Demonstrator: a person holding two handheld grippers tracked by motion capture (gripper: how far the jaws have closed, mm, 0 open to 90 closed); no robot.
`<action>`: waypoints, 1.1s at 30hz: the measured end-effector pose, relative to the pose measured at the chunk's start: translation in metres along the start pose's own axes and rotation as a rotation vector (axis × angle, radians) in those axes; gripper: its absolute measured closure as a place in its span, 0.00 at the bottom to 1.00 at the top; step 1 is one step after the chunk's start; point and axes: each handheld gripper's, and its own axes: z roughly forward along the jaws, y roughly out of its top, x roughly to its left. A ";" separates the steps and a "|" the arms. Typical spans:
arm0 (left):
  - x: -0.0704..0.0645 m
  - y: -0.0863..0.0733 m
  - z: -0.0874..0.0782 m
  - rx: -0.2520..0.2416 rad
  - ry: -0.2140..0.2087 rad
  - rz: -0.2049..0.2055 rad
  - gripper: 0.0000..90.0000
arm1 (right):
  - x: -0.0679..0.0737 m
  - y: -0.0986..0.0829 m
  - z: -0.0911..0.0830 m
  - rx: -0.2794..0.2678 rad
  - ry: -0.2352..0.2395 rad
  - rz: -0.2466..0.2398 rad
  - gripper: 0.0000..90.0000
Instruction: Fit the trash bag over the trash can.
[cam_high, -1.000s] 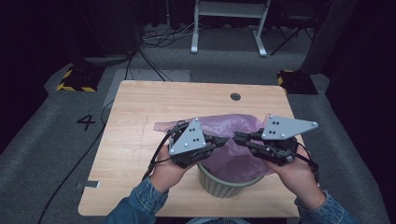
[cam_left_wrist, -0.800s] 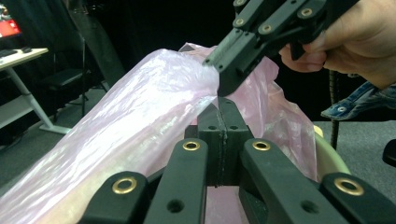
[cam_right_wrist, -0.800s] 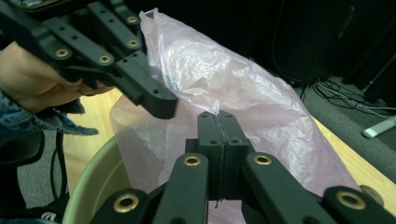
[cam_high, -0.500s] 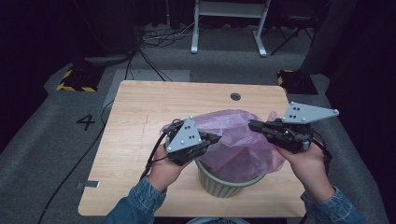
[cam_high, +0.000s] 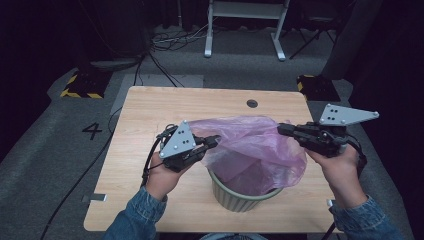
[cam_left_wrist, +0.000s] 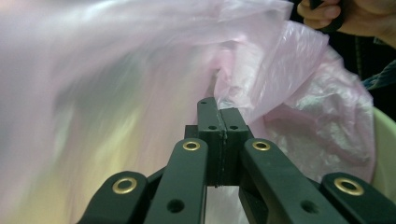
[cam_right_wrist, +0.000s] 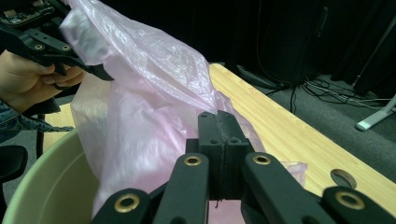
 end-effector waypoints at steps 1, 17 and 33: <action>0.001 -0.001 -0.002 -0.001 -0.007 -0.003 1.00 | -0.002 -0.001 -0.001 -0.003 0.000 0.002 1.00; 0.028 -0.020 -0.024 -0.016 -0.082 0.032 1.00 | -0.033 -0.027 -0.017 -0.076 0.087 -0.017 1.00; 0.044 -0.043 -0.032 0.044 -0.050 -0.033 1.00 | -0.060 -0.061 -0.035 -0.034 0.029 0.105 1.00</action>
